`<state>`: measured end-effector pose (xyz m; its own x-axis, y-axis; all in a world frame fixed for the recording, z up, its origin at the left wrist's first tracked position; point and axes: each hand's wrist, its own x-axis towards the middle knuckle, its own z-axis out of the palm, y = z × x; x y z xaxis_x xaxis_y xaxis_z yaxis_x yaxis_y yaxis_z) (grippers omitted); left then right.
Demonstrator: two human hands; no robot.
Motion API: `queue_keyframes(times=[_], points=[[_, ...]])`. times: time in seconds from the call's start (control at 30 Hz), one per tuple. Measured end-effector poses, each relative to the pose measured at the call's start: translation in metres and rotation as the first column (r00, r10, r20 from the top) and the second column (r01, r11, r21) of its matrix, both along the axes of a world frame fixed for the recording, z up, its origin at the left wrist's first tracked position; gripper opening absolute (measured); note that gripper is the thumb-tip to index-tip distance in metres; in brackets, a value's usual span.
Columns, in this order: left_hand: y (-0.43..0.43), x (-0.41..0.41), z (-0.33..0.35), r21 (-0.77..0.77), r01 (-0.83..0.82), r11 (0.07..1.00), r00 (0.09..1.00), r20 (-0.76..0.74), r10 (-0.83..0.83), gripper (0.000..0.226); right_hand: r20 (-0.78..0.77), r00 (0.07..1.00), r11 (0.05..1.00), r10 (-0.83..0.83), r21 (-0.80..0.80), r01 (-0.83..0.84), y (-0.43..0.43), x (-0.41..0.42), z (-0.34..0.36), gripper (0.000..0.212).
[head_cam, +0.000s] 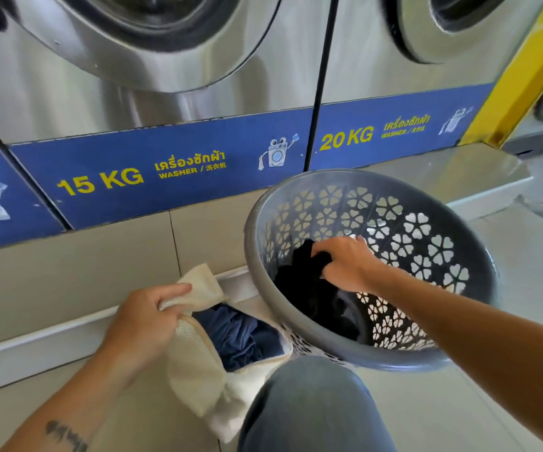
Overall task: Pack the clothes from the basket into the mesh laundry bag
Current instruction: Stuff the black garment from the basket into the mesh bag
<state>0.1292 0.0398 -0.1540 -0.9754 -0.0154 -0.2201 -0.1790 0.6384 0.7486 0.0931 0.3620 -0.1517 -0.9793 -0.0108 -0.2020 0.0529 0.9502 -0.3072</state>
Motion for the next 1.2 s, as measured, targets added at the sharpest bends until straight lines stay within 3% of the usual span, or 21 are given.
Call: queue_keyframes(times=[0.07, 0.1, 0.17, 0.23, 0.3, 0.37, 0.47, 0.5, 0.57, 0.67, 0.77, 0.8, 0.83, 0.9, 0.97, 1.0, 1.1, 1.2], points=[[-0.006, 0.005, 0.006, -0.035, 0.011, 0.999, 1.0, 0.011, -0.01, 0.036, -0.01, 0.992, 0.953, -0.127, -0.278, 0.119, -0.006, 0.01, 0.012, 0.023], [-0.009, 0.008, 0.009, -0.052, 0.015, 0.999, 1.0, 0.018, -0.014, 0.037, 0.014, 0.979, 0.863, -0.203, -0.47, 0.186, -0.011, 0.015, 0.019, 0.022], [-0.017, 0.014, 0.011, -0.066, 0.003, 0.998, 1.0, 0.017, -0.002, 0.039, 0.084, 0.946, 0.595, -0.313, -0.759, 0.264, -0.022, 0.026, 0.029, 0.025], [-0.027, 0.021, 0.009, -0.037, -0.039, 0.999, 0.999, 0.009, 0.039, 0.039, 0.149, 0.926, 0.4, -0.348, -0.869, 0.29, -0.034, 0.035, 0.036, 0.027], [-0.034, 0.026, 0.005, 0.021, -0.101, 0.995, 0.995, 0.007, 0.101, 0.04, 0.162, 0.917, 0.326, -0.364, -0.9, 0.289, -0.045, 0.044, 0.045, 0.025], [-0.035, 0.03, 0.002, 0.083, -0.153, 0.985, 0.988, -0.006, 0.154, 0.04, 0.083, 0.931, 0.414, -0.355, -0.879, 0.236, -0.049, 0.046, 0.051, 0.021], [-0.032, 0.034, -0.002, 0.119, -0.165, 0.979, 0.985, -0.029, 0.17, 0.04, -0.037, 0.964, 0.71, -0.262, -0.684, 0.167, -0.055, 0.048, 0.065, 0.025], [-0.029, 0.035, -0.002, 0.127, -0.16, 0.979, 0.985, -0.037, 0.166, 0.041, -0.053, 0.966, 0.743, -0.252, -0.65, 0.158, -0.058, 0.05, 0.071, 0.027], [-0.027, 0.037, -0.003, 0.127, -0.158, 0.979, 0.985, -0.053, 0.166, 0.041, -0.094, 0.961, 0.712, -0.261, -0.691, 0.126, -0.069, 0.058, 0.086, 0.033], [-0.025, 0.039, 0.0, 0.162, -0.201, 0.966, 0.976, -0.055, 0.212, 0.043, -0.165, 0.933, 0.511, -0.318, -0.86, 0.022, -0.095, 0.071, 0.114, 0.04], [-0.029, 0.043, 0.0, 0.212, -0.222, 0.952, 0.972, -0.03, 0.234, 0.044, -0.089, 0.958, 0.113, -0.272, -0.992, -0.061, -0.126, 0.076, 0.136, 0.036], [-0.031, 0.044, -0.001, 0.229, -0.222, 0.948, 0.971, -0.031, 0.235, 0.045, -0.091, 0.972, 0.097, -0.217, -0.993, -0.071, -0.138, 0.075, 0.137, 0.029], [-0.035, 0.044, -0.002, 0.249, -0.229, 0.941, 0.969, -0.032, 0.244, 0.045, -0.124, 0.977, 0.191, -0.175, -0.977, -0.09, -0.15, 0.071, 0.129, 0.025], [-0.042, 0.044, -0.003, 0.274, -0.246, 0.93, 0.965, -0.019, 0.261, 0.045, -0.165, 0.983, 0.52, -0.082, -0.848, -0.099, -0.173, 0.062, 0.099, 0.027], [-0.046, 0.044, -0.002, 0.263, -0.238, 0.935, 0.967, -0.023, 0.253, 0.046, -0.086, 0.995, 0.795, 0.042, -0.6, -0.085, -0.19, 0.056, 0.061, 0.033], [-0.046, 0.045, -0.002, 0.245, -0.226, 0.943, 0.969, -0.043, 0.244, 0.046, -0.026, 0.995, 0.868, 0.091, -0.488, -0.092, -0.196, 0.055, 0.045, 0.032], [-0.048, 0.043, -0.002, 0.208, -0.196, 0.958, 0.973, -0.08, 0.217, 0.044, 0.081, 0.981, 0.935, 0.177, -0.325, -0.142, -0.204, 0.056, 0.023, 0.025], [-0.048, 0.04, -0.006, 0.21, -0.15, 0.966, 0.983, -0.071, 0.168, 0.043, 0.155, 0.941, 0.942, 0.301, -0.205, -0.268, -0.206, 0.056, 0.027, 0.044]])
